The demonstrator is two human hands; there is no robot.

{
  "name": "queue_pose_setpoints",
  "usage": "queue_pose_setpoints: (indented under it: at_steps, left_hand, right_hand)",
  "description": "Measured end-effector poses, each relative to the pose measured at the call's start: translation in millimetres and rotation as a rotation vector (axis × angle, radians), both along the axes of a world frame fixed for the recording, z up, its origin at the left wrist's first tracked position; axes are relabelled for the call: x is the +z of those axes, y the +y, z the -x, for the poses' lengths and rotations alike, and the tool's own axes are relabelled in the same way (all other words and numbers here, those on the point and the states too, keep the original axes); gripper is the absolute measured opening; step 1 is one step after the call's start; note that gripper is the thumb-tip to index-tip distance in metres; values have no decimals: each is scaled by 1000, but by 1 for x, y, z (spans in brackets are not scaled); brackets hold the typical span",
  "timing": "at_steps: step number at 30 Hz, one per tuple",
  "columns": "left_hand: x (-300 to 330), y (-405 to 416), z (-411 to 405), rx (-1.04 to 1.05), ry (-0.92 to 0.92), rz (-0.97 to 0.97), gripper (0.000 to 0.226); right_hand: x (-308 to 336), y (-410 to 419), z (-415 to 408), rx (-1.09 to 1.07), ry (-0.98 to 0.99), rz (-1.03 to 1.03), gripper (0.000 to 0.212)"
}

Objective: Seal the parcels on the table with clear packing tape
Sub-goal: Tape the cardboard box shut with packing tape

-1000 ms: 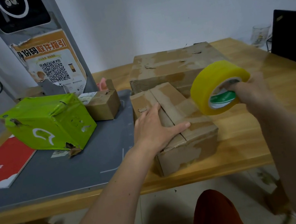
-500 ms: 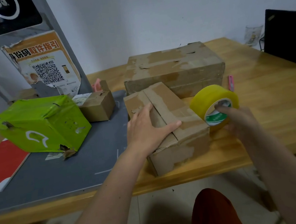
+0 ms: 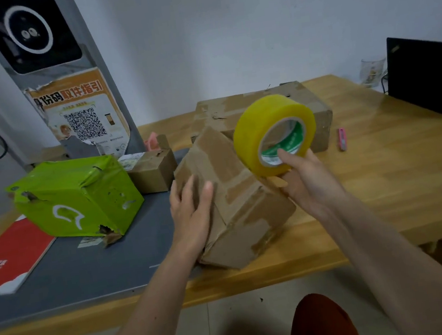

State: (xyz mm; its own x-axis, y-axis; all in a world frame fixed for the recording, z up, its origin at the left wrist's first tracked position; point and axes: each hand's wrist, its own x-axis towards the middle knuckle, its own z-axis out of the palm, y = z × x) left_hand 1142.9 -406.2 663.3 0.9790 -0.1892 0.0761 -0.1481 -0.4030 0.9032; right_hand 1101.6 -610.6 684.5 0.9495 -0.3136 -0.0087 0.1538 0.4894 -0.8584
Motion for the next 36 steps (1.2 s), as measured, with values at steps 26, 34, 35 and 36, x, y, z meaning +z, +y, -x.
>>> queue_pose_setpoints:
  at_steps: [26, 34, 35, 36]
  left_hand:
    - [22, -45, 6, -67, -732, -538, 110]
    - [42, -61, 38, 28, -943, -899, 93]
    - [47, -59, 37, 8, -952, -883, 92]
    - [56, -58, 36, -28, -920, -882, 93]
  right_hand:
    - [63, -6, -20, -67, 27, 813, 26]
    - [73, -33, -2, 146, -51, 815, 25]
    - [72, -33, 2, 156, -56, 828, 29]
    - [71, -34, 3, 154, -71, 845, 31]
